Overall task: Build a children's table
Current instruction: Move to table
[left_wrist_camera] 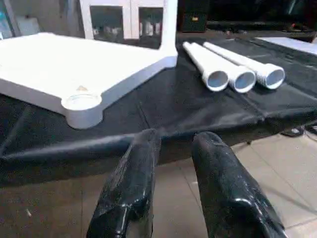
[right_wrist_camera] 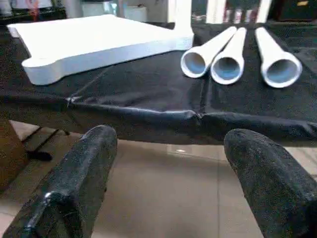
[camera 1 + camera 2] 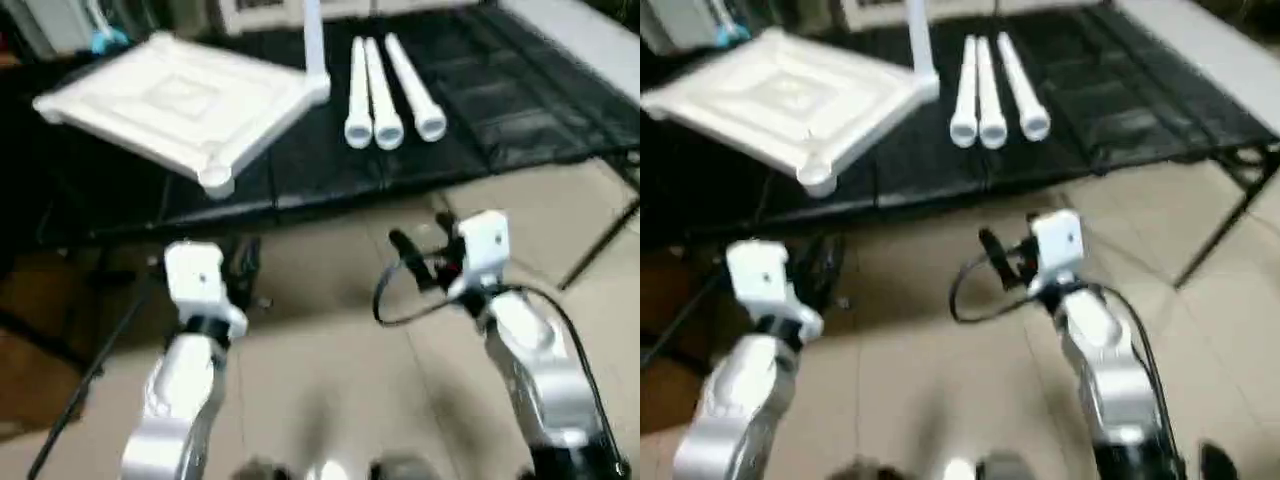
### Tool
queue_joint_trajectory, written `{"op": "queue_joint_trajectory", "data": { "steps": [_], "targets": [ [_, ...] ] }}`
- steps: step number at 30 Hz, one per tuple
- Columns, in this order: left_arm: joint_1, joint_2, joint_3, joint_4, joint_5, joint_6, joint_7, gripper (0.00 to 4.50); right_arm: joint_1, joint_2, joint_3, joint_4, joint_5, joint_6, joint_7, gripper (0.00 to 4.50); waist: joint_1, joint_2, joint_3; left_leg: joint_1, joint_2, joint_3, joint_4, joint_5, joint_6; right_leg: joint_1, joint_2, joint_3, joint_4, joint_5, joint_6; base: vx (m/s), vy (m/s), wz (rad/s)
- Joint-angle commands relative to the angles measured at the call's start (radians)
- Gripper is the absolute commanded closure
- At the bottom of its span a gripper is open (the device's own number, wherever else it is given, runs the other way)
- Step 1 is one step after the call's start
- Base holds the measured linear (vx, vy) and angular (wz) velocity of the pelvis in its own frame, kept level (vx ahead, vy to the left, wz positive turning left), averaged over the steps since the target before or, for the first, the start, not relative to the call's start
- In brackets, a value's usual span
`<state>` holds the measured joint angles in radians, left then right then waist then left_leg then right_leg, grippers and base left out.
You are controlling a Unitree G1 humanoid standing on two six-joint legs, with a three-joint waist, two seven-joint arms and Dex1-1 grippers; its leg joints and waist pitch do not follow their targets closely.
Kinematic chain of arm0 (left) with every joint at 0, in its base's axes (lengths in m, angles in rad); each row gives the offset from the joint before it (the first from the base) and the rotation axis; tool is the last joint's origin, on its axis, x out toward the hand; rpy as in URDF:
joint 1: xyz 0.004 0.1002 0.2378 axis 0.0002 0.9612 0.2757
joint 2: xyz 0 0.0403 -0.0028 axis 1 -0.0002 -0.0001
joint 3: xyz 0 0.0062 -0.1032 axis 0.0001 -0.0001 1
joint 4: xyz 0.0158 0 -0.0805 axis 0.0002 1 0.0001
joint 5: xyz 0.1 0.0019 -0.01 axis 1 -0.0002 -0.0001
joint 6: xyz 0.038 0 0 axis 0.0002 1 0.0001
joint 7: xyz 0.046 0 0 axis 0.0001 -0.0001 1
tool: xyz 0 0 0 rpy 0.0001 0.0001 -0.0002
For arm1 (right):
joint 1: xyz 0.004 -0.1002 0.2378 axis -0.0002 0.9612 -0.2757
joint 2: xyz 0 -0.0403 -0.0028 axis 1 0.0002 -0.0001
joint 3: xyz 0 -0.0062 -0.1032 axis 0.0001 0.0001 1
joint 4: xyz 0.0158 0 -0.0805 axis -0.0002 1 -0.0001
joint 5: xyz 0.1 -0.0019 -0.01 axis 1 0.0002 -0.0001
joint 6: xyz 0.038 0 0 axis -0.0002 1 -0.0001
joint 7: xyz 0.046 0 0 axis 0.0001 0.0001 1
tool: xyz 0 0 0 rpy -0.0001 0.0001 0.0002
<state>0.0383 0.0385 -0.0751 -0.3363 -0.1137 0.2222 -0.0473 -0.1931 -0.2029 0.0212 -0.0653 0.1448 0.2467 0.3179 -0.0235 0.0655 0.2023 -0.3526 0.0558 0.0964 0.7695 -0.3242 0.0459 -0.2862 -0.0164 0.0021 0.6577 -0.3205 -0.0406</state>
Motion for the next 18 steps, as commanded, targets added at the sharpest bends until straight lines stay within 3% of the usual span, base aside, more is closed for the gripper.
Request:
{"op": "queue_joint_trajectory", "data": {
  "steps": [1,2,3,4,5,6,7,8,9,10,11,12,13,14,15,16,17,18],
  "targets": [
    [0.006,0.016,0.023,-0.023,-0.006,0.013,-0.002,3.1,-0.006,0.008,0.022,-0.024,0.007,0.01,0.015,0.64,0.026,-0.038,-0.055,-0.076,0.013,-0.019,-0.031,0.066,0.077,0.101,-0.128,0.149,-0.184,-0.651,-0.078,0.156,-0.056,0.24],
    [0.007,0.017,0.024,-0.024,-0.005,0.012,-0.002,3.1,-0.005,0.007,0.023,-0.024,0.006,0.01,0.014,0.64,0.032,-0.022,-0.054,-0.077,0.016,-0.018,-0.065,0.117,0.096,0.11,-0.105,0.147,-0.196,-0.534,-0.142,0.17,-0.026,0.37],
    [0.008,0.017,0.028,-0.023,-0.002,0.011,-0.002,3.1,-0.006,0.007,0.023,-0.02,0.004,0.009,0.013,0.64,0.036,0.004,-0.058,-0.065,0.041,-0.02,-0.121,0.151,0.097,0.11,-0.083,0.121,-0.204,-0.445,-0.155,0.215,0.031,0.25],
    [0.008,0.017,0.028,-0.023,-0.002,0.011,-0.002,3.1,-0.006,0.007,0.023,-0.02,0.004,0.009,0.013,0.64,0.032,0.037,-0.073,-0.047,0.069,-0.03,-0.18,0.204,0.091,0.115,-0.043,0.059,-0.19,-0.321,-0.101,0.215,0.031,0.25],
    [0.008,0.018,0.032,-0.022,0.002,0.01,0.0,3.1,-0.006,0.007,0.023,-0.017,0.002,0.007,0.013,0.64,0.021,0.065,-0.083,0.016,0.112,-0.061,-0.211,0.225,0.092,0.079,-0.021,0.011,-0.16,-0.235,-0.036,0.265,0.1,0.02],
    [0.005,0.021,0.043,-0.028,0.0,0.011,0.001,3.1,-0.01,0.01,0.02,-0.012,0.004,0.003,0.015,0.64,-0.034,0.084,-0.113,0.174,0.223,-0.209,-0.241,0.134,0.305,-0.082,0.011,-0.054,0.033,-0.211,0.059,0.3,0.08,-0.07],
    [0.002,0.023,0.047,-0.03,-0.002,0.011,0.0,3.1,-0.013,0.011,0.019,-0.009,0.005,0.0,0.016,0.64,-0.035,0.079,-0.134,0.209,0.238,-0.228,-0.216,0.173,0.372,-0.124,0.005,-0.049,0.079,-0.188,0.088,0.3,0.08,-0.07],
    [-0.003,0.025,0.053,-0.028,-0.004,0.009,-0.002,3.1,-0.018,0.013,0.02,-0.002,0.004,-0.004,0.016,0.64,-0.037,0.063,-0.131,0.196,0.223,-0.228,-0.2,0.362,0.408,-0.173,-0.017,-0.041,0.121,-0.113,0.165,0.271,0.047,-0.13],
    [-0.008,0.027,0.057,-0.022,-0.004,0.009,-0.003,3.1,-0.024,0.014,0.022,0.005,0.001,-0.007,0.014,0.64,-0.042,0.054,-0.124,0.178,0.195,-0.221,-0.202,0.513,0.405,-0.2,-0.027,-0.034,0.14,-0.041,0.229,0.226,0.04,-0.24],
    [-0.012,0.03,0.059,-0.018,-0.001,0.012,-0.003,3.1,-0.032,0.014,0.024,0.007,-0.003,-0.008,0.014,0.64,-0.043,0.042,-0.112,0.148,0.156,-0.188,-0.218,0.526,0.369,-0.207,-0.03,-0.029,0.135,0.056,0.219,0.226,0.04,-0.24],
    [-0.015,0.033,0.06,-0.017,0.001,0.015,-0.002,3.1,-0.037,0.013,0.026,0.008,-0.005,-0.008,0.014,0.64,-0.042,0.03,-0.098,0.129,0.144,-0.163,-0.231,0.462,0.349,-0.208,-0.037,-0.021,0.117,0.112,0.185,0.224,0.007,-0.15],
    [-0.018,0.035,0.059,-0.02,-0.002,0.019,-0.007,3.1,-0.042,0.012,0.025,0.004,0.0,-0.007,0.018,0.64,-0.032,0.0,-0.087,0.116,0.073,-0.096,-0.23,0.254,0.296,-0.189,-0.05,-0.015,0.014,0.262,0.076,0.238,-0.025,-0.01],
    [-0.021,0.04,0.058,-0.025,-0.003,0.022,-0.013,3.1,-0.048,0.011,0.023,0.001,0.004,-0.007,0.022,0.64,-0.025,-0.024,-0.075,0.099,0.036,-0.074,-0.234,0.108,0.272,-0.143,-0.062,0.01,-0.051,0.251,0.06,0.238,-0.025,-0.01],
    [-0.02,0.044,0.06,-0.029,-0.005,0.023,-0.016,3.1,-0.052,0.011,0.02,-0.001,0.009,-0.008,0.024,0.64,-0.006,-0.099,-0.098,0.01,-0.064,-0.009,-0.113,-0.108,0.214,0.015,-0.116,0.131,-0.127,-0.101,0.094,0.227,-0.071,0.02],
    [-0.019,0.047,0.065,-0.031,-0.005,0.023,-0.017,3.1,-0.055,0.013,0.017,-0.001,0.012,-0.008,0.024,0.64,-0.01,-0.057,-0.097,-0.004,-0.051,-0.014,-0.023,-0.062,0.142,0.041,-0.186,0.181,-0.157,-0.391,-0.041,0.223,-0.07,0.07],
    [-0.017,0.05,0.071,-0.032,-0.005,0.024,-0.014,3.1,-0.056,0.013,0.016,0.0,0.011,-0.009,0.024,0.64,-0.01,-0.048,-0.096,-0.035,-0.048,-0.02,-0.01,-0.027,0.11,0.064,-0.169,0.184,-0.139,-0.378,-0.087,0.223,-0.07,0.07],
    [-0.016,0.051,0.076,-0.032,-0.005,0.025,-0.015,3.1,-0.055,0.013,0.016,-0.001,0.011,-0.008,0.026,0.64,-0.002,-0.033,-0.083,-0.054,-0.031,-0.035,0.003,0.021,0.067,0.07,-0.173,0.195,-0.144,-0.283,-0.186,0.245,-0.03,0.14],
    [-0.017,0.052,0.078,-0.033,-0.006,0.026,-0.017,3.1,-0.053,0.012,0.018,-0.006,0.015,-0.006,0.033,0.64,0.005,-0.014,-0.076,-0.069,0.012,-0.059,0.017,0.046,0.025,0.074,-0.209,0.206,-0.165,-0.206,-0.317,0.235,0.035,0.15]
  ]
}}
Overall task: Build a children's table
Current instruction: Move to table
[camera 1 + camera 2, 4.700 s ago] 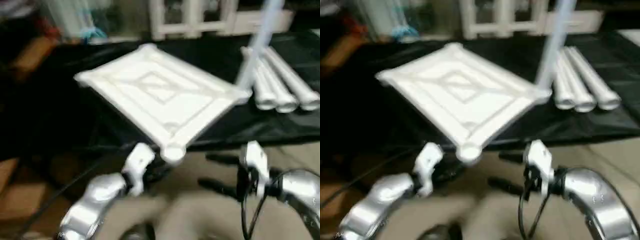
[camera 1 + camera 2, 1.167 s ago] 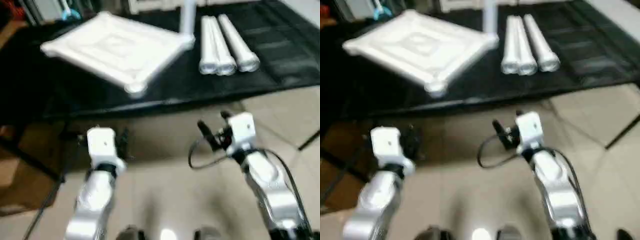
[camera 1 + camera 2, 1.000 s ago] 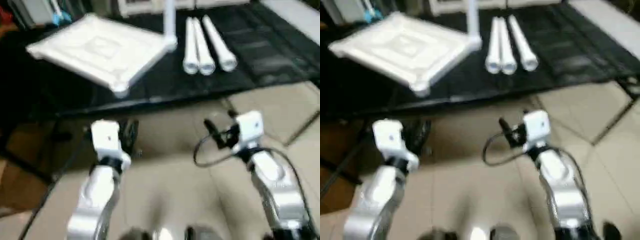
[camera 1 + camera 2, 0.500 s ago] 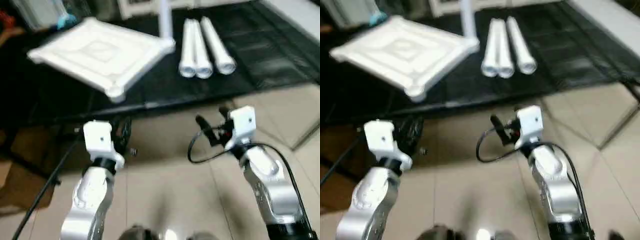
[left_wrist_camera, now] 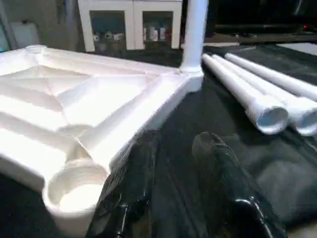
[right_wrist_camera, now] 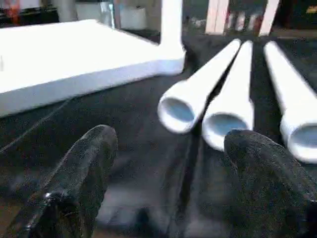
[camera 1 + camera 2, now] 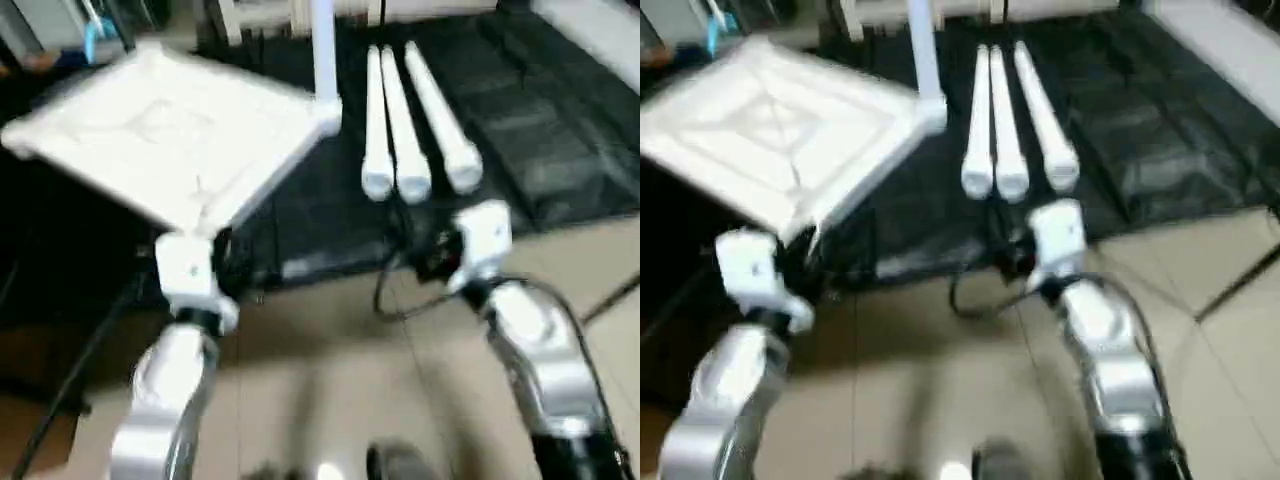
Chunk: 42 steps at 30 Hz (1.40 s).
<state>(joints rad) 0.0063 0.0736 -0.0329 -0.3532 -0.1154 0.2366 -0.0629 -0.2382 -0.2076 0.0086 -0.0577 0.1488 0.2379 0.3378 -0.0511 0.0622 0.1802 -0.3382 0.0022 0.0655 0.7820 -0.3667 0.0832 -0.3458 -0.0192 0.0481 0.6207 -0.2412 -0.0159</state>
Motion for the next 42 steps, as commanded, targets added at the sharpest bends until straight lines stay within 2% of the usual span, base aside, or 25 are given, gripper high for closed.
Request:
{"op": "queue_joint_trajectory", "data": {
  "steps": [1,2,3,4,5,6,7,10,11,12,13,14,17,19,20,21,22,23,24,25,26,27,30,33,42],
  "targets": [
    [0.01,0.019,0.034,-0.015,-0.006,0.014,-0.008,3.1,-0.006,0.013,0.033,-0.02,0.015,0.002,0.024,0.64,0.041,0.002,-0.053,-0.108,0.102,-0.045,-0.015,0.132,-0.042,0.144,-0.198,0.127,-0.133,-0.239,-0.395,0.235,0.035,0.15],
    [0.002,0.023,0.028,-0.013,-0.006,0.012,-0.018,3.1,-0.004,0.006,0.037,-0.024,0.014,-0.004,0.032,0.64,0.046,0.005,-0.056,-0.122,0.109,-0.043,-0.049,0.175,-0.041,0.152,-0.165,0.096,-0.129,-0.231,-0.381,0.22,0.092,0.0],
    [-0.001,0.024,0.027,-0.012,-0.005,0.012,-0.021,3.1,-0.003,0.005,0.037,-0.025,0.014,-0.006,0.033,0.64,0.045,0.036,-0.054,-0.094,0.123,-0.031,-0.168,0.258,-0.023,0.113,-0.052,0.003,-0.116,-0.293,-0.284,0.214,0.117,0.01],
    [-0.005,0.027,0.026,-0.01,-0.003,0.012,-0.022,3.1,-0.002,0.006,0.033,-0.023,0.014,-0.009,0.03,0.64,0.025,0.096,-0.072,0.042,0.18,-0.099,-0.239,0.107,-0.002,0.009,0.027,-0.083,-0.019,-0.309,-0.134,0.214,0.117,0.01],
    [-0.005,0.027,0.026,-0.01,-0.003,0.012,-0.022,3.1,-0.002,0.006,0.033,-0.022,0.014,-0.009,0.029,0.64,0.025,0.096,-0.072,0.042,0.18,-0.099,-0.239,0.107,-0.002,0.009,0.027,-0.083,-0.019,-0.309,-0.134,0.212,0.15,0.03],
    [-0.006,0.021,0.028,-0.005,-0.004,0.011,-0.017,3.1,-0.004,0.004,0.03,-0.017,0.012,-0.013,0.026,0.64,-0.005,0.09,-0.085,0.108,0.257,-0.178,-0.265,-0.235,0.044,-0.055,0.013,-0.086,0.124,-0.213,-0.011,0.23,0.144,0.08],
    [-0.006,0.019,0.026,-0.003,-0.003,0.011,-0.017,3.1,-0.004,0.004,0.029,-0.016,0.013,-0.014,0.026,0.64,-0.003,0.079,-0.083,0.124,0.253,-0.175,-0.252,-0.167,0.099,-0.093,-0.004,-0.08,0.141,-0.138,0.068,0.23,0.144,0.08],
    [-0.009,0.019,0.019,-0.001,-0.004,0.012,-0.019,3.1,-0.003,0.005,0.024,-0.021,0.014,-0.012,0.029,0.64,-0.004,0.047,-0.073,0.11,0.239,-0.13,-0.269,-0.026,0.272,-0.13,-0.04,-0.064,0.142,0.004,0.113,0.221,0.054,0.06],
    [-0.009,0.019,0.019,-0.001,-0.004,0.012,-0.019,3.1,-0.003,0.005,0.023,-0.021,0.014,-0.012,0.029,0.64,-0.004,0.047,-0.073,0.11,0.239,-0.13,-0.269,-0.026,0.272,-0.13,-0.04,-0.064,0.142,0.004,0.113,0.219,-0.027,0.03],
    [-0.013,0.023,0.02,-0.002,-0.006,0.015,-0.023,3.1,0.001,0.006,0.023,-0.029,0.02,-0.013,0.039,0.64,0.012,0.009,-0.055,0.076,0.159,-0.053,-0.274,-0.127,0.238,-0.087,-0.068,-0.035,0.017,0.057,0.027,0.23,-0.073,0.03],
    [-0.015,0.024,0.022,-0.003,-0.008,0.017,-0.025,3.1,0.003,0.006,0.025,-0.032,0.023,-0.014,0.044,0.64,0.031,-0.055,-0.072,0.017,0.032,0.023,-0.158,-0.169,0.179,0.048,-0.118,0.08,-0.085,-0.21,0.003,0.23,-0.073,0.03],
    [-0.017,0.025,0.024,-0.003,-0.011,0.019,-0.027,3.1,0.005,0.006,0.026,-0.035,0.025,-0.015,0.046,0.64,0.037,-0.052,-0.076,-0.023,0.006,0.039,-0.064,-0.108,0.164,0.099,-0.171,0.133,-0.118,-0.393,-0.029,0.248,-0.096,0.14],
    [-0.027,0.032,0.024,-0.001,-0.05,0.039,-0.07,3.1,0.016,0.003,0.025,-0.044,0.043,-0.019,0.062,0.64,0.041,-0.027,-0.067,-0.101,0.029,-0.004,-0.011,0.117,0.062,0.143,-0.141,0.148,-0.096,-0.318,-0.164,0.242,-0.068,0.18],
    [-0.034,0.05,0.005,-0.002,-0.071,0.065,-0.12,3.1,0.019,0.0,0.027,-0.049,0.053,-0.019,0.072,0.64,0.058,0.005,-0.08,-0.156,0.083,-0.028,-0.078,0.371,0.03,0.142,-0.116,0.079,-0.049,0.235,-0.264,0.22,0.01,0.1],
    [-0.041,0.079,-0.031,-0.003,-0.092,0.089,-0.189,3.1,0.021,-0.005,0.029,-0.054,0.06,-0.015,0.085,0.64,0.069,0.026,-0.095,-0.153,0.098,-0.03,-0.13,0.478,0.036,0.13,-0.077,0.04,-0.01,0.38,-0.226,0.119,0.031,-0.03],
    [-0.045,0.097,-0.052,-0.004,-0.109,0.107,-0.232,3.1,0.022,-0.009,0.032,-0.057,0.063,-0.013,0.095,0.64,0.061,0.079,-0.116,-0.056,0.182,-0.069,-0.165,0.749,0.105,0.035,-0.011,-0.044,0.07,0.462,-0.092,0.0,0.0,0.0],
    [-0.049,0.126,-0.083,-0.007,-0.129,0.138,-0.291,3.1,0.024,-0.016,0.035,-0.061,0.069,-0.009,0.111,0.64,0.037,0.091,-0.118,-0.01,0.243,-0.113,-0.174,0.793,0.202,-0.018,-0.022,-0.059,0.085,0.326,-0.032,0.0,0.0,0.0],
    [-0.049,0.126,-0.083,-0.007,-0.129,0.138,-0.291,3.1,0.024,-0.016,0.035,-0.061,0.069,-0.009,0.111,0.64,0.031,0.088,-0.125,0.053,0.329,-0.208,-0.14,1.294,0.312,-0.091,-0.077,-0.004,0.124,0.157,0.019,0.068,0.062,-0.19],
    [-0.052,0.152,-0.11,-0.011,-0.143,0.164,-0.337,3.1,0.026,-0.023,0.038,-0.065,0.072,-0.006,0.125,0.64,0.04,0.072,-0.135,0.059,0.286,-0.201,-0.129,1.554,0.211,-0.094,-0.096,0.014,0.089,0.223,0.081,0.012,0.128,-0.15],
    [-0.055,0.168,-0.125,-0.013,-0.154,0.181,-0.367,3.1,0.028,-0.028,0.039,-0.068,0.073,-0.006,0.135,0.64,0.054,0.054,-0.125,0.015,0.204,-0.169,-0.157,1.422,0.137,-0.063,-0.083,0.006,0.037,0.283,0.1,0.012,0.128,-0.15],
    [-0.059,0.188,-0.14,-0.016,-0.177,0.213,-0.404,3.1,0.03,-0.034,0.04,-0.072,0.076,-0.004,0.147,0.64,0.062,0.048,-0.12,-0.014,0.163,-0.141,-0.163,1.263,0.099,-0.045,-0.083,-0.001,0.006,0.295,0.071,-0.072,0.139,-0.16],
    [-0.07,0.214,-0.156,-0.016,-0.202,0.248,-0.448,3.1,0.032,-0.043,0.037,-0.078,0.086,-0.001,0.161,0.64,0.067,0.03,-0.117,-0.068,0.108,-0.09,-0.167,0.831,0.036,-0.013,-0.105,-0.004,-0.023,0.309,0.013,-0.051,0.059,-0.09],
    [-0.096,0.275,-0.19,0.002,-0.203,0.291,-0.52,3.1,0.033,-0.056,0.028,-0.091,0.102,0.003,0.178,0.64,0.067,0.053,-0.098,-0.084,0.144,-0.051,-0.228,0.09,-0.041,0.019,-0.131,-0.018,-0.043,0.042,-0.132,-0.065,0.032,-0.04],
    [-0.131,0.321,-0.223,0.047,-0.173,0.332,-0.563,3.1,0.029,-0.066,0.011,-0.094,0.106,0.0,0.179,0.64,0.047,0.055,-0.07,-0.054,0.166,-0.041,-0.263,-0.369,-0.155,-0.022,-0.112,-0.024,-0.063,-0.359,-0.154,-0.09,0.022,0.0],
    [-0.235,0.341,-0.283,0.178,-0.055,0.362,-0.498,3.1,0.033,-0.08,0.01,-0.103,0.109,0.005,0.181,0.64,0.045,0.047,-0.078,-0.053,0.174,-0.014,-0.281,-0.389,-0.174,-0.03,-0.13,-0.033,-0.092,-0.462,-0.077,-0.067,0.021,0.0]
  ]
}}
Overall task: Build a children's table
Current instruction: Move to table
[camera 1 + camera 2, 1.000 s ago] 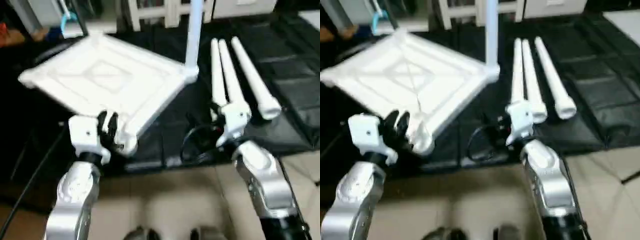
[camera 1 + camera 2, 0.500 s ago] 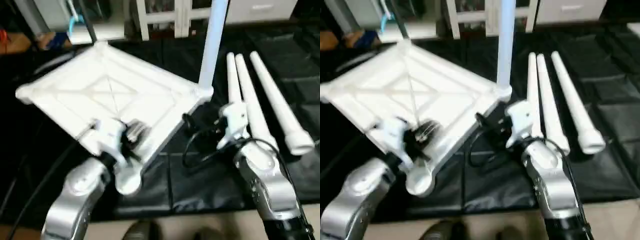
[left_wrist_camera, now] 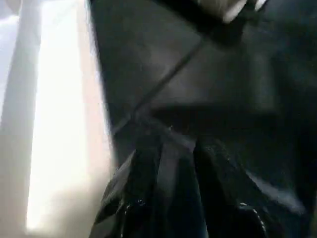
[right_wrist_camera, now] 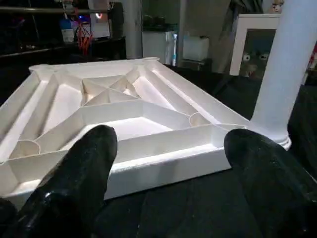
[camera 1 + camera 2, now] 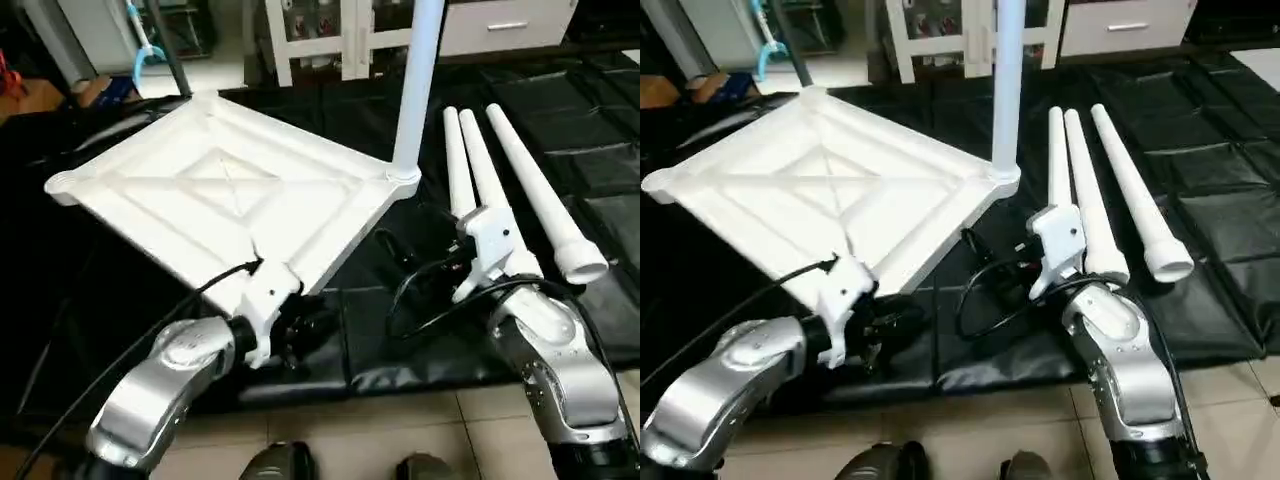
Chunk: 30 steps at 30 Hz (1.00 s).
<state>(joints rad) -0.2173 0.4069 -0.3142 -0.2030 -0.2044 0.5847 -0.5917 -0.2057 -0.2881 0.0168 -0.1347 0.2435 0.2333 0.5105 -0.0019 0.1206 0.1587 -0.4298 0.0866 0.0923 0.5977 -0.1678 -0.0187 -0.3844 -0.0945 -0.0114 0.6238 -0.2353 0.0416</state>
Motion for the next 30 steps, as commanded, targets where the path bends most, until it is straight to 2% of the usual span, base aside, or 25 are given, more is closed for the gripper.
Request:
{"op": "queue_joint_trajectory", "data": {
  "steps": [1,5,8,9,10,11,12,13,14,15,16,17,18,19,20,21,22,23,24,25,26,27,28,29,30],
  "targets": [
    [-0.023,-0.003,0.006,0.043,0.042,0.018,0.054,3.1,0.001,0.0,0.002,-0.027,0.013,0.011,0.009,0.64,-0.006,-0.012,-0.055,0.035,0.091,-0.041,-0.101,-0.588,-0.072,0.009,-0.053,0.024,-0.094,-0.428,-0.143,0.0,0.0,0.0],
    [-0.074,-0.065,0.049,0.119,0.075,0.024,0.158,3.1,0.001,-0.002,0.003,-0.028,0.011,0.013,0.009,0.64,-0.011,-0.014,-0.049,0.042,0.087,-0.04,-0.105,-0.672,-0.094,0.003,-0.054,0.017,-0.102,-0.493,-0.127,-0.055,0.029,-0.03],
    [-0.122,-0.122,0.083,0.2,0.096,-0.011,0.237,3.1,0.001,0.0,0.007,-0.025,0.008,0.012,0.006,0.64,-0.019,-0.017,-0.041,0.042,0.082,-0.044,-0.115,-0.767,-0.118,0.0,-0.046,0.0,-0.112,-0.6,-0.084,-0.066,0.026,-0.08],
    [-0.139,-0.14,0.092,0.228,0.098,-0.029,0.258,3.1,0.001,0.0,0.009,-0.023,0.006,0.011,0.005,0.64,-0.021,-0.014,-0.04,0.041,0.08,-0.044,-0.126,-0.815,-0.13,0.003,-0.035,-0.012,-0.108,-0.62,-0.07,-0.081,0.012,-0.05],
    [-0.155,-0.159,0.101,0.257,0.099,-0.049,0.281,3.1,0.002,0.001,0.011,-0.023,0.005,0.011,0.004,0.64,-0.016,-0.009,-0.038,0.027,0.082,-0.032,-0.16,-0.864,-0.14,0.016,-0.01,-0.029,-0.085,-0.594,-0.068,-0.081,0.012,-0.05],
    [-0.168,-0.172,0.105,0.278,0.103,-0.065,0.301,3.1,0.002,0.001,0.012,-0.022,0.004,0.011,0.004,0.64,-0.016,-0.009,-0.038,0.027,0.082,-0.032,-0.16,-0.864,-0.14,0.016,-0.01,-0.029,-0.085,-0.594,-0.068,-0.129,-0.001,0.01],
    [-0.184,-0.184,0.105,0.303,0.113,-0.084,0.322,3.1,0.003,0.001,0.013,-0.024,0.003,0.012,0.003,0.64,0.033,-0.006,-0.054,-0.05,0.094,0.016,-0.257,-0.862,-0.127,0.104,0.032,-0.032,0.111,-0.314,-0.089,-0.137,-0.054,0.19],
    [-0.197,-0.195,0.106,0.322,0.119,-0.1,0.34,3.1,0.003,0.001,0.013,-0.024,0.002,0.013,0.002,0.64,0.043,-0.058,-0.075,0.04,0.079,0.061,-0.187,-0.568,-0.085,0.009,-0.012,0.045,0.011,-0.481,-0.07,-0.137,-0.054,0.19],
    [-0.206,-0.203,0.108,0.335,0.124,-0.11,0.351,3.1,0.002,0.001,0.013,-0.025,0.002,0.013,0.002,0.64,0.023,-0.102,-0.077,0.124,0.032,0.041,0.003,-0.314,-0.046,-0.086,-0.076,0.071,-0.15,-0.725,-0.06,-0.047,-0.118,0.29],
    [-0.221,-0.224,0.119,0.355,0.127,-0.138,0.38,3.1,0.003,0.0,0.012,-0.025,-0.001,0.014,-0.001,0.64,0.028,-0.062,-0.056,0.047,0.023,-0.023,0.062,-0.02,0.057,-0.025,-0.12,0.143,-0.191,-0.816,-0.087,0.012,-0.069,0.05],
    [-0.234,-0.248,0.131,0.37,0.126,-0.161,0.398,3.1,0.002,0.0,0.011,-0.024,-0.003,0.015,-0.004,0.64,0.029,-0.048,-0.045,0.014,0.025,-0.043,0.061,0.0,0.055,0.013,-0.116,0.133,-0.162,-0.789,-0.108,0.012,-0.069,0.05],
    [-0.243,-0.267,0.138,0.373,0.12,-0.182,0.405,3.1,0.002,0.0,0.009,-0.024,-0.004,0.015,-0.007,0.64,0.038,-0.042,-0.045,0.026,0.05,-0.044,0.038,-0.055,0.026,0.012,-0.105,0.106,-0.145,-0.757,-0.117,-0.063,0.014,0.09],
    [-0.253,-0.315,0.155,0.349,0.1,-0.247,0.409,3.1,0.0,0.004,0.003,-0.021,-0.007,0.015,-0.02,0.64,0.014,-0.05,-0.047,0.091,0.095,-0.027,-0.052,-0.484,-0.06,-0.044,0.01,0.041,-0.095,-0.471,-0.155,-0.154,0.017,0.25],
    [-0.254,-0.328,0.16,0.339,0.093,-0.266,0.409,3.1,-0.002,0.005,0.001,-0.02,-0.009,0.015,-0.024,0.64,0.012,-0.018,-0.054,0.092,0.101,-0.025,-0.081,-0.616,-0.079,-0.027,0.006,0.03,-0.077,-0.333,-0.173,-0.154,0.017,0.25],
    [-0.254,-0.329,0.16,0.339,0.093,-0.267,0.409,3.1,-0.002,0.005,0.001,-0.02,-0.009,0.015,-0.024,0.64,0.008,-0.012,-0.054,0.091,0.104,-0.027,-0.093,-0.652,-0.079,-0.022,0.004,0.025,-0.079,-0.279,-0.173,-0.119,0.044,0.06],
    [-0.245,-0.365,0.191,0.294,0.04,-0.285,0.399,3.1,-0.007,0.012,-0.007,-0.016,-0.011,0.022,-0.044,0.64,0.002,-0.007,-0.05,0.07,0.106,-0.036,-0.113,-0.689,-0.073,0.002,-0.005,0.012,-0.071,-0.201,-0.16,-0.067,0.085,-0.09],
    [-0.241,-0.373,0.199,0.281,0.025,-0.289,0.397,3.1,-0.008,0.014,-0.01,-0.015,-0.011,0.025,-0.05,0.64,-0.002,-0.013,-0.044,0.064,0.103,-0.032,-0.123,-0.738,-0.072,0.011,-0.016,0.001,-0.084,-0.228,-0.139,-0.067,0.085,-0.09],
    [-0.233,-0.389,0.215,0.252,-0.004,-0.296,0.394,3.1,-0.012,0.018,-0.014,-0.014,-0.013,0.03,-0.062,0.64,-0.002,-0.013,-0.044,0.064,0.103,-0.032,-0.123,-0.738,-0.072,0.011,-0.016,0.001,-0.084,-0.228,-0.139,-0.062,0.076,-0.12],
    [-0.201,-0.415,0.261,0.169,-0.075,-0.287,0.392,3.1,-0.025,0.029,-0.032,-0.003,-0.024,0.056,-0.112,0.64,-0.007,-0.014,-0.039,0.064,0.099,-0.024,-0.124,-0.761,-0.072,0.012,-0.033,-0.003,-0.1,-0.323,-0.124,-0.059,0.061,-0.08],
    [-0.171,-0.409,0.272,0.125,-0.072,-0.284,0.41,3.1,-0.032,0.039,-0.046,0.004,-0.025,0.068,-0.139,0.64,-0.014,-0.017,-0.031,0.057,0.095,-0.02,-0.132,-0.793,-0.074,0.011,-0.028,-0.019,-0.11,-0.404,-0.099,-0.059,0.061,-0.08],
    [-0.126,-0.398,0.28,0.074,-0.052,-0.283,0.437,3.1,-0.038,0.048,-0.062,0.012,-0.03,0.08,-0.172,0.64,-0.017,-0.016,-0.03,0.054,0.094,-0.02,-0.137,-0.813,-0.073,0.015,-0.027,-0.029,-0.111,-0.443,-0.08,-0.052,0.032,-0.12],
    [-0.106,-0.392,0.281,0.055,-0.041,-0.28,0.446,3.1,-0.04,0.05,-0.066,0.014,-0.034,0.083,-0.184,0.64,-0.025,-0.015,-0.026,0.041,0.096,-0.016,-0.157,-0.843,-0.074,0.027,-0.021,-0.039,-0.103,-0.49,-0.048,-0.056,0.0,-0.09],
    [-0.073,-0.387,0.289,0.023,-0.019,-0.269,0.468,3.1,-0.041,0.054,-0.074,0.017,-0.04,0.088,-0.202,0.64,-0.024,-0.013,-0.026,0.035,0.098,-0.009,-0.17,-0.853,-0.074,0.032,-0.012,-0.042,-0.094,-0.506,-0.039,-0.056,0.0,-0.09],
    [-0.066,-0.386,0.291,0.016,-0.014,-0.265,0.474,3.1,-0.042,0.055,-0.075,0.018,-0.04,0.089,-0.206,0.64,-0.015,-0.007,-0.029,0.013,0.106,0.01,-0.211,-0.878,-0.074,0.059,0.008,-0.047,-0.03,-0.452,-0.039,-0.097,-0.034,0.05],
    [-0.001,-0.396,0.332,-0.06,0.016,-0.243,0.542,3.1,-0.046,0.061,-0.081,0.019,-0.043,0.097,-0.224,0.64,0.019,-0.025,-0.036,-0.013,0.117,0.042,-0.247,-0.822,-0.059,0.084,0.013,-0.01,0.058,-0.376,-0.04,-0.082,-0.111,0.27]
  ]
}}
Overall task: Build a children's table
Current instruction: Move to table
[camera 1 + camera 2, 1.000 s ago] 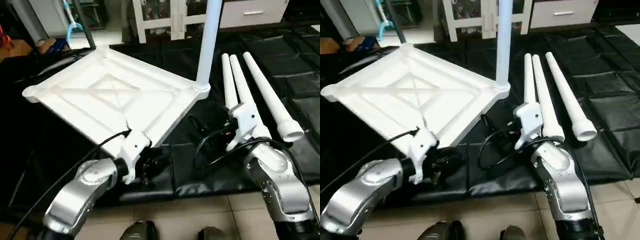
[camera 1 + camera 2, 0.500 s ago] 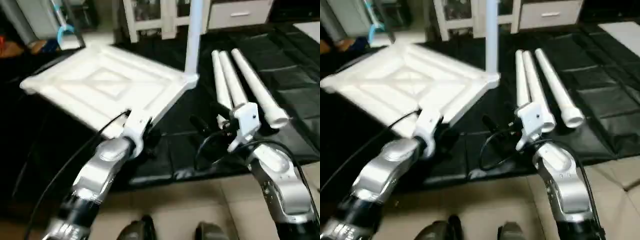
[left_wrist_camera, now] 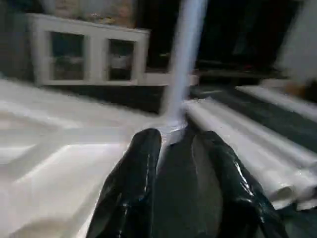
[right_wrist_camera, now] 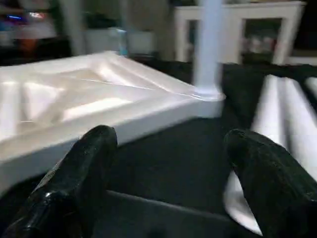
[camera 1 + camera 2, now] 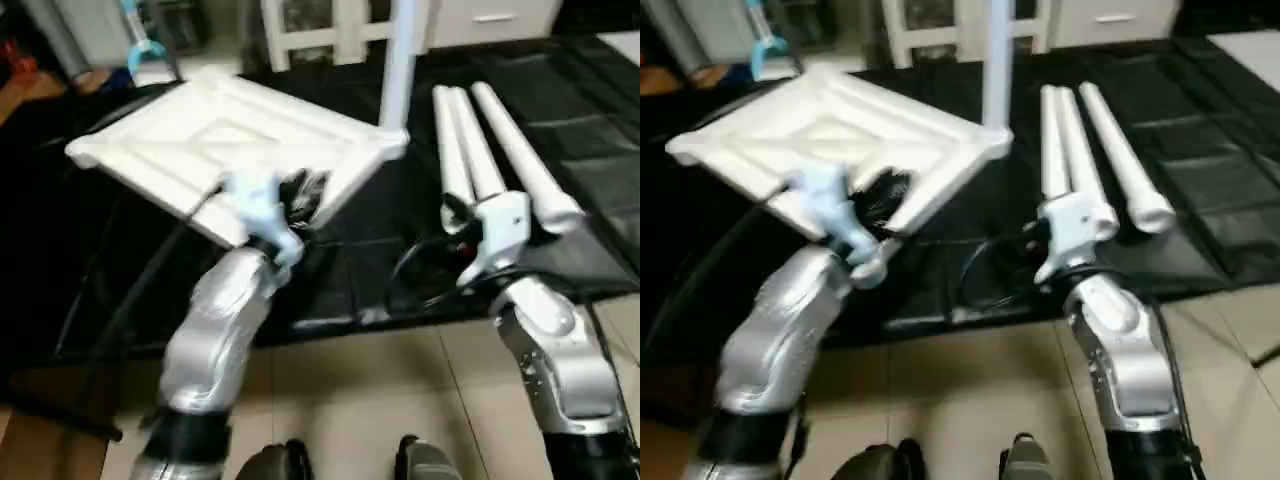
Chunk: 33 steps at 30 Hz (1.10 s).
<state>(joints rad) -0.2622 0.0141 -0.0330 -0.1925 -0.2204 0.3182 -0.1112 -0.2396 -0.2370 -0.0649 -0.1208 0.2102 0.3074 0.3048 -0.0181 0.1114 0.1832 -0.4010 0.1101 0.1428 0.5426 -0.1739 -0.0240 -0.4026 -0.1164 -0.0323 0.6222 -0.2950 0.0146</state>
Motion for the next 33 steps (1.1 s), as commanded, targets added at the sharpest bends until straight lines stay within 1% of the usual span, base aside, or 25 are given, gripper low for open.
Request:
{"op": "queue_joint_trajectory", "data": {
  "steps": [1,2,3,4,5,6,7,8,9,10,12,15,16,17,18,19,20,21,22,23,24,25,26,27,33],
  "targets": [
    [0.054,-0.004,0.057,-0.082,0.037,0.025,0.071,3.1,-0.013,0.011,0.001,0.005,-0.011,0.024,-0.02,0.64,0.034,-0.069,-0.07,0.102,0.041,0.022,-0.012,-0.553,-0.053,-0.064,-0.021,0.06,-0.153,-0.664,0.014,-0.082,-0.111,0.27],
    [0.082,-0.008,0.073,-0.109,0.052,0.024,0.095,3.1,-0.014,0.015,0.003,0.001,-0.009,0.027,-0.02,0.64,0.009,-0.088,-0.047,0.162,-0.013,-0.007,0.16,-0.323,0.001,-0.136,-0.089,0.049,-0.263,-0.914,0.003,-0.02,-0.134,0.26],
    [0.106,-0.008,0.084,-0.127,0.063,0.018,0.109,3.1,-0.013,0.018,0.006,-0.004,-0.005,0.029,-0.018,0.64,0.005,-0.061,-0.04,0.03,-0.019,-0.074,0.142,-0.1,0.036,-0.006,-0.111,0.111,-0.215,-0.875,-0.03,0.053,-0.045,-0.13],
    [0.145,-0.01,0.098,-0.142,0.068,0.001,0.114,3.1,-0.005,0.02,0.017,-0.015,-0.004,0.023,-0.01,0.64,0.033,-0.046,-0.054,0.011,0.04,-0.076,0.03,-0.193,0.003,0.056,-0.072,0.073,-0.137,-0.624,-0.055,0.053,-0.045,-0.13],
    [0.153,-0.01,0.101,-0.144,0.068,-0.002,0.114,3.1,-0.003,0.02,0.019,-0.017,-0.004,0.022,-0.009,0.64,0.033,-0.046,-0.054,0.011,0.04,-0.076,0.03,-0.193,0.003,0.056,-0.072,0.073,-0.137,-0.624,-0.055,0.0,0.0,0.0],
    [0.211,-0.015,0.112,-0.156,0.078,-0.022,0.123,3.1,0.018,0.021,0.036,-0.034,-0.007,0.006,0.004,0.64,0.007,-0.038,-0.072,0.078,0.077,-0.058,-0.027,-0.392,-0.015,-0.001,0.033,0.033,-0.101,-0.153,-0.132,-0.111,-0.069,0.37],
    [0.253,-0.013,0.111,-0.161,0.088,-0.039,0.121,3.1,0.041,0.017,0.052,-0.043,-0.013,-0.012,0.02,0.64,0.004,-0.02,-0.075,0.062,0.09,-0.05,-0.043,-0.434,-0.01,0.015,0.026,0.029,-0.091,-0.024,-0.162,-0.111,-0.069,0.37],
    [0.286,-0.007,0.103,-0.165,0.098,-0.052,0.116,3.1,0.06,0.012,0.066,-0.048,-0.019,-0.031,0.036,0.64,-0.002,-0.03,-0.067,0.054,0.091,-0.041,-0.052,-0.49,-0.003,0.018,0.024,0.024,-0.099,-0.059,-0.155,-0.067,-0.029,0.1],
    [0.317,0.003,0.088,-0.174,0.112,-0.062,0.12,3.1,0.075,0.008,0.078,-0.046,-0.022,-0.051,0.047,0.64,-0.008,-0.038,-0.053,0.056,0.086,-0.034,-0.057,-0.621,-0.012,0.013,0.016,0.015,-0.119,-0.256,-0.115,0.0,0.0,0.0],
    [0.323,0.006,0.084,-0.176,0.115,-0.064,0.121,3.1,0.078,0.007,0.08,-0.045,-0.023,-0.055,0.049,0.64,-0.011,-0.044,-0.051,0.076,0.073,-0.029,-0.047,-0.675,-0.028,-0.005,0.011,0.011,-0.143,-0.432,-0.064,0.0,0.0,0.0],
    [0.31,-0.01,0.07,-0.206,0.122,-0.041,0.154,3.1,0.053,0.032,0.057,-0.019,-0.013,-0.041,0.017,0.64,-0.013,-0.05,-0.051,0.083,0.071,-0.032,-0.045,-0.675,-0.03,-0.009,0.013,0.001,-0.161,-0.475,-0.022,-0.027,0.001,0.01],
    [0.285,-0.033,0.058,-0.213,0.147,-0.026,0.183,3.1,0.034,0.051,0.06,-0.018,-0.002,-0.015,0.013,0.64,-0.016,-0.035,-0.04,0.049,0.095,-0.044,-0.098,-0.767,-0.02,0.035,0.025,-0.033,-0.137,-0.358,-0.004,-0.061,0.003,-0.04],
    [0.281,-0.034,0.05,-0.214,0.157,-0.03,0.181,3.1,0.034,0.051,0.07,-0.019,-0.006,-0.012,0.019,0.64,-0.011,-0.022,-0.032,0.02,0.122,-0.037,-0.152,-0.867,-0.025,0.067,0.039,-0.05,-0.061,-0.251,-0.02,-0.072,-0.002,-0.06],
    [0.281,-0.034,0.047,-0.215,0.16,-0.032,0.179,3.1,0.035,0.051,0.074,-0.02,-0.008,-0.011,0.022,0.64,-0.011,-0.022,-0.032,0.02,0.122,-0.037,-0.152,-0.867,-0.025,0.067,0.039,-0.05,-0.061,-0.251,-0.02,-0.109,-0.035,0.11],
    [0.282,-0.031,0.032,-0.219,0.171,-0.032,0.173,3.1,0.042,0.049,0.086,-0.024,-0.01,-0.008,0.026,0.64,0.069,-0.033,-0.038,-0.043,0.146,0.025,-0.191,-0.869,0.007,0.099,0.034,-0.003,0.096,-0.097,-0.026,-0.043,-0.133,0.3],
    [0.282,-0.026,0.022,-0.22,0.18,-0.03,0.168,3.1,0.046,0.047,0.093,-0.027,-0.011,-0.003,0.029,0.64,0.052,-0.109,-0.062,0.106,0.077,0.039,-0.006,-0.576,-0.032,-0.048,0.003,0.072,-0.098,-0.653,0.077,-0.043,-0.133,0.3],
    [0.285,-0.021,0.012,-0.219,0.193,-0.041,0.164,3.1,0.051,0.045,0.099,-0.029,-0.012,-0.006,0.031,0.64,0.043,-0.099,-0.053,0.142,0.039,0.011,0.118,-0.351,0.001,-0.104,-0.079,0.085,-0.213,-0.98,0.059,0.074,-0.192,0.24],
    [0.286,-0.019,0.008,-0.219,0.198,-0.046,0.161,3.1,0.054,0.045,0.101,-0.03,-0.012,-0.01,0.031,0.64,0.05,-0.089,-0.078,0.033,0.016,-0.032,0.097,-0.064,0.042,0.01,-0.069,0.154,-0.178,-0.986,0.062,0.125,-0.115,0.01],
    [0.287,-0.019,0.005,-0.216,0.198,-0.047,0.159,3.1,0.056,0.045,0.102,-0.03,-0.013,-0.013,0.029,0.64,0.067,-0.077,-0.073,0.018,0.06,-0.033,0.015,-0.056,0.009,0.022,-0.034,0.112,-0.124,-0.678,0.023,0.125,-0.115,0.01],
    [0.285,-0.014,0.001,-0.213,0.204,-0.048,0.159,3.1,0.056,0.046,0.1,-0.03,-0.013,-0.016,0.027,0.64,0.067,-0.077,-0.073,0.018,0.06,-0.033,0.015,-0.056,0.009,0.022,-0.034,0.112,-0.124,-0.678,0.023,0.059,-0.055,0.16],
    [0.284,-0.012,-0.001,-0.213,0.201,-0.048,0.155,3.1,0.055,0.047,0.097,-0.03,-0.012,-0.017,0.025,0.64,0.053,-0.07,-0.1,0.054,0.077,-0.016,-0.002,-0.129,0.003,-0.001,0.027,0.079,-0.085,-0.213,-0.063,-0.032,-0.041,0.26],
    [0.282,-0.014,-0.001,-0.214,0.19,-0.046,0.15,3.1,0.053,0.047,0.094,-0.029,-0.012,-0.017,0.024,0.64,0.055,-0.052,-0.107,0.048,0.085,-0.017,-0.006,-0.124,0.005,0.007,0.025,0.076,-0.075,-0.114,-0.1,-0.032,-0.041,0.26],
    [0.28,-0.027,0.006,-0.218,0.172,-0.041,0.152,3.1,0.052,0.047,0.091,-0.03,-0.013,-0.016,0.025,0.64,0.046,-0.042,-0.103,0.032,0.092,-0.012,-0.011,-0.182,0.001,0.006,0.026,0.071,-0.08,-0.067,-0.154,0.0,0.0,0.0],
    [0.279,-0.031,0.008,-0.221,0.165,-0.03,0.152,3.1,0.052,0.047,0.089,-0.03,-0.013,-0.016,0.025,0.64,0.04,-0.046,-0.107,0.021,0.09,-0.01,-0.011,-0.216,-0.011,0.016,0.023,0.067,-0.076,-0.044,-0.182,0.0,0.0,0.0],
    [0.272,-0.014,-0.018,-0.232,0.16,-0.019,0.11,3.1,0.056,0.04,0.081,-0.034,-0.01,-0.017,0.021,0.64,0.043,-0.043,-0.116,0.01,0.091,-0.003,-0.007,-0.145,0.051,0.026,0.014,0.059,-0.078,0.076,-0.218,0.0,0.0,0.0]
  ]
}}
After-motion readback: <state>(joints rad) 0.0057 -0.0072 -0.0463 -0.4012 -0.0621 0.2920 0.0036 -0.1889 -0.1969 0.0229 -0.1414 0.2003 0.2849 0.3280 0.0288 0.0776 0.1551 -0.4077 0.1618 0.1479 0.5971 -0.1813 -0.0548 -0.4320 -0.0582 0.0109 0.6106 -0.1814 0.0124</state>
